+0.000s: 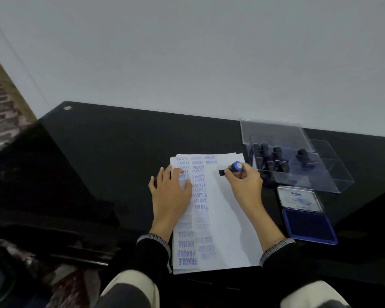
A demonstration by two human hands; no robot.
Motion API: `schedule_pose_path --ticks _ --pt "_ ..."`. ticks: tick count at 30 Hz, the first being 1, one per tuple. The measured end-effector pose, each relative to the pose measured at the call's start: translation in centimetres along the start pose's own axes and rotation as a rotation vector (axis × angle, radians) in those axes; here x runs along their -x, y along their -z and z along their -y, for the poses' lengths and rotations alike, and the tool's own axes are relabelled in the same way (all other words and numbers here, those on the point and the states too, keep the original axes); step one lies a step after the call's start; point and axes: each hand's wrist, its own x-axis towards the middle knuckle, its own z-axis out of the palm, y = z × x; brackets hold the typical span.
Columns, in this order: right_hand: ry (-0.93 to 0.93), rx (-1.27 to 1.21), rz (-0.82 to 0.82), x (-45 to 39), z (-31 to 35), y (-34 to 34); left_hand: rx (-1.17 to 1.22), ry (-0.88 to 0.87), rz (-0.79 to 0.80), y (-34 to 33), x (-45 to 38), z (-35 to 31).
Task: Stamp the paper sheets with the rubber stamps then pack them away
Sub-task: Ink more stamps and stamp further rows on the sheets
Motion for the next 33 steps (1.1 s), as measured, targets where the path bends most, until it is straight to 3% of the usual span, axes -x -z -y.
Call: schedule_pose_path --ticks 12,33 --pt "0.135 0.177 0.067 -4.7 -0.5 -4.6 -0.037 -0.005 -0.034 -0.5 -0.1 0.2" --pt "0.252 0.426 0.131 -4.8 -1.6 -5.6 -0.062 0.002 -0.023 -0.7 -0.3 0.3"
